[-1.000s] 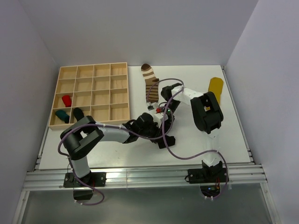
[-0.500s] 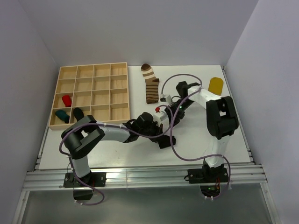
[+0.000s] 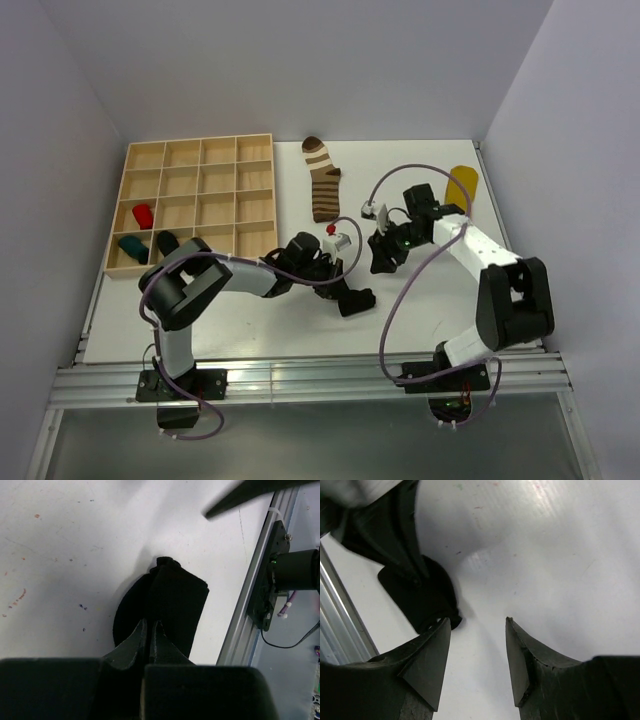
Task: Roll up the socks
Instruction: Roll the sock at the center of the board.
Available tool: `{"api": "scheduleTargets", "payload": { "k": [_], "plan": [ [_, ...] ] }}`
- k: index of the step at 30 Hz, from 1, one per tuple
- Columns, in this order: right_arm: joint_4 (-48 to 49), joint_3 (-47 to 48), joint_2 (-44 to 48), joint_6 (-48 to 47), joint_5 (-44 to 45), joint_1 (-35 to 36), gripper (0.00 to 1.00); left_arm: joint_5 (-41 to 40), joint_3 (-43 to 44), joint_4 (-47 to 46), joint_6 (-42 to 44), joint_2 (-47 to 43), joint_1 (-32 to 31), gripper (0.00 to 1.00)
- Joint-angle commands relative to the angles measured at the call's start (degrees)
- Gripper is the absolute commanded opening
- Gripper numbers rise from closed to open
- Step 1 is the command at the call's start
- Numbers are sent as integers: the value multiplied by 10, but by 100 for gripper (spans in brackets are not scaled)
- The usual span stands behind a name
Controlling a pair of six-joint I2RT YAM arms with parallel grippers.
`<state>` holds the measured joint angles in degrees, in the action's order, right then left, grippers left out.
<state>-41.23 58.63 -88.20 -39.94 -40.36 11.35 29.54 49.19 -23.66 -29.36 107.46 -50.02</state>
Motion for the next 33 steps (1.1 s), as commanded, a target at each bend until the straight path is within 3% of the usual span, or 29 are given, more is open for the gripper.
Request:
{"api": "scheduleTargets", "payload": {
  "k": [1,8,14,21,33],
  "plan": [
    [63,-47,65,-27,-33,-3,56,10,-23,92,11,43,14,0],
    [63,-99,135,-81,-54,-4,58,53,2,116,10,63,40,0],
    [62,-149,191,-138,-17,24,61,69,20,136,4,79,48,0],
    [141,-234,261,-137,58,103,66,94,38,147,-1,100,56,0],
    [206,-273,267,-125,143,227,70,107,60,172,10,114,60,0]
  ]
}}
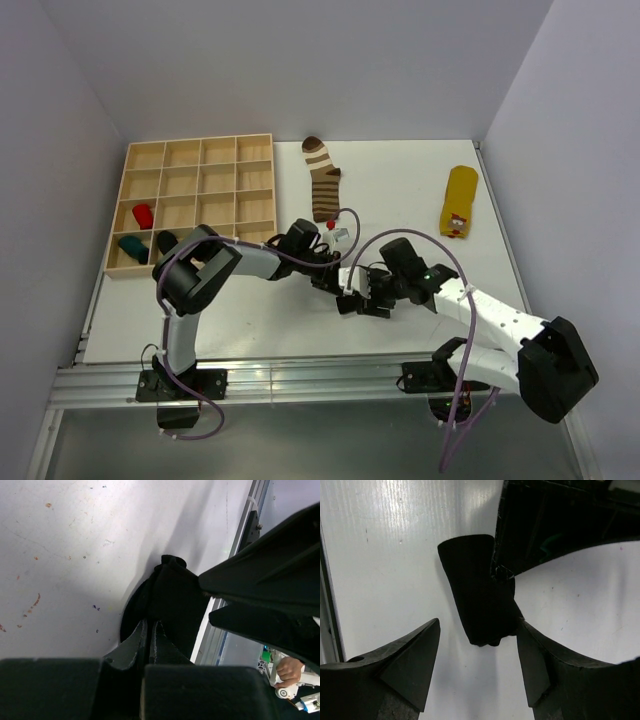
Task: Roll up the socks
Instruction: Roll the sock at the center of the board.
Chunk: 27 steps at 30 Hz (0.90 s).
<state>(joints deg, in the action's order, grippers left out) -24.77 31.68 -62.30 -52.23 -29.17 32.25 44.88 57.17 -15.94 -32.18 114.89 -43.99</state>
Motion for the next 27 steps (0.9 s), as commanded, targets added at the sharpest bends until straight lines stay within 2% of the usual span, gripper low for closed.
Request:
{"api": "scheduleTargets", "payload": {
  "k": [1,9,14,17,18,20,23,27],
  "plan": [
    [41,-4,4,-6,34,20,70,-44,-19,94,38,39,0,0],
    [67,-5,-44,-8,81,60,70,-32,-17,95,40,42,0,0],
    [69,2,-81,-8,97,62,64,-28,-17,94,39,40,2,0],
    [65,17,-107,2,104,62,50,-24,-20,88,34,39,4,0],
    [59,21,-113,5,103,62,38,-23,-21,84,32,38,5,0],
    [54,25,-123,9,102,61,26,-15,-32,59,17,31,9,0],
    [50,27,-135,11,97,62,17,-14,-50,21,-5,10,18,0],
    [38,36,-157,15,91,59,12,-36,-73,-23,-30,-33,34,10]
  ]
}}
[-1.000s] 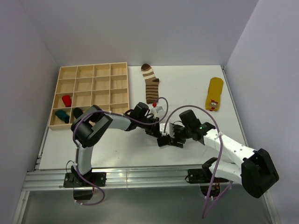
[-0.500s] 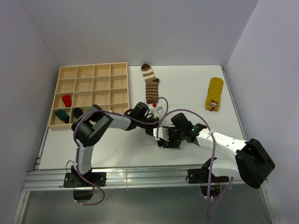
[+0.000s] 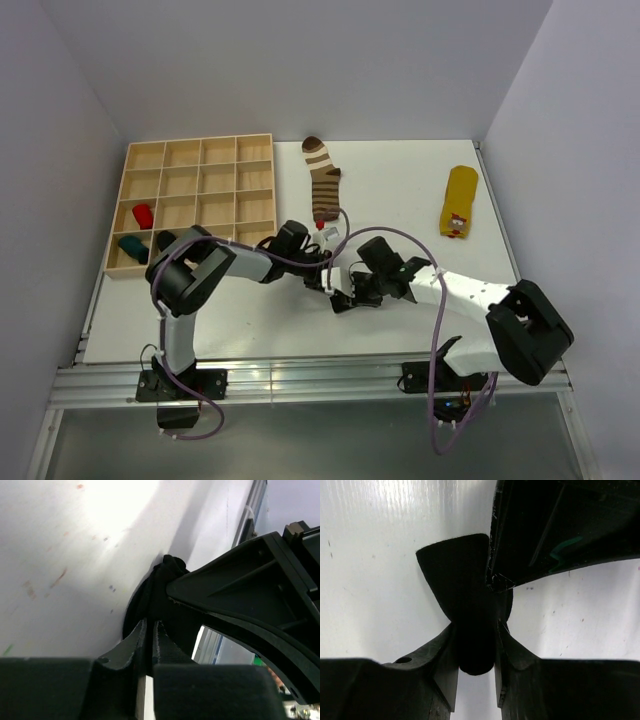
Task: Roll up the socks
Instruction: Roll the sock at the center of the board.
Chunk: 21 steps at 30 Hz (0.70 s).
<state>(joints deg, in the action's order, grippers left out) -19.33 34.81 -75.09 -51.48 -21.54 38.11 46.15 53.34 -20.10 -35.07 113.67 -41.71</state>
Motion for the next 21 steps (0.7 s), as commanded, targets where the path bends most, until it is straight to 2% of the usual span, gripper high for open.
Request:
{"api": "scheduleTargets", "payload": {
  "k": [1,8,13,15,16,17,19,21],
  "plan": [
    [-19,8,-34,9,14,0,11,-52,-41,9,-12,-29,17,13],
    [-31,24,-60,19,-3,-4,11,-115,-66,-24,-40,-106,37,25],
    [-52,42,-75,19,-11,-6,11,-198,-108,-70,-75,-166,57,25],
    [-72,52,-86,16,-16,-6,11,-238,-154,-91,-85,-228,66,25],
    [-80,58,-91,15,-17,-6,11,-300,-171,-96,-90,-255,72,27],
    [-87,69,-102,14,-20,-7,11,-325,-203,-101,-88,-307,73,29],
    [-106,79,-113,9,-22,-9,11,-382,-223,-98,-66,-356,74,29],
    [-119,93,-132,7,-24,-13,10,-407,-242,-80,-52,-413,74,29]
  ]
}}
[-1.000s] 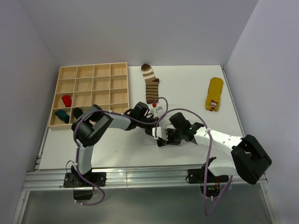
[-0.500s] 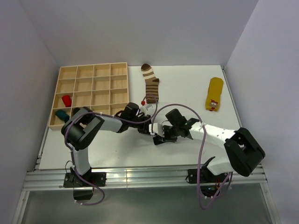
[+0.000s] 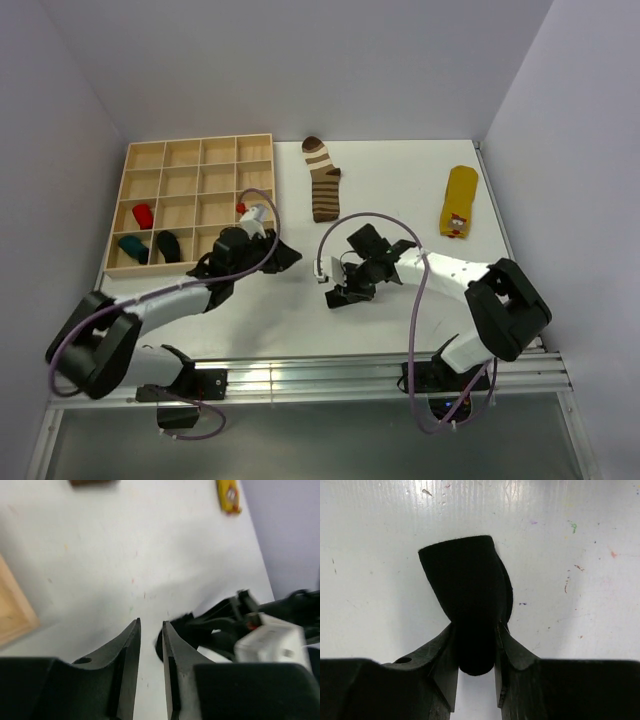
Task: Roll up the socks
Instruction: Roll the sock at the center of the board.
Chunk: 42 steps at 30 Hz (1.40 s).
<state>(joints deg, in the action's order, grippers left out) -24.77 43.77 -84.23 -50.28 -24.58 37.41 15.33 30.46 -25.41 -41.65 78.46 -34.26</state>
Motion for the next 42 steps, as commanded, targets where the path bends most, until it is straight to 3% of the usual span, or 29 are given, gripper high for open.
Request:
{"api": "scheduleTargets", "payload": {
  "k": [1,5,8,14,19,25,33,42],
  "plan": [
    [-75,11,-49,-8,2,-7,10,-113,-17,-18,30,-80,-2,28],
    [-131,64,-97,-11,-20,-19,9,-218,-64,-10,46,-208,-27,30],
    [-150,85,-116,-12,-28,-26,9,-246,-59,15,92,-254,-56,34],
    [-185,116,-158,-12,-33,-30,9,-357,0,111,187,-225,-177,35],
    [-230,160,-192,-5,-44,-37,9,-406,9,121,227,-226,-244,41],
    [-264,187,-223,-4,-55,-51,10,-386,40,163,288,-198,-279,43],
    [-286,211,-254,-3,-61,-55,9,-256,116,222,331,-96,-300,48],
    [-318,241,-287,-3,-78,-64,9,-227,111,179,338,-34,-317,53]
  ]
}}
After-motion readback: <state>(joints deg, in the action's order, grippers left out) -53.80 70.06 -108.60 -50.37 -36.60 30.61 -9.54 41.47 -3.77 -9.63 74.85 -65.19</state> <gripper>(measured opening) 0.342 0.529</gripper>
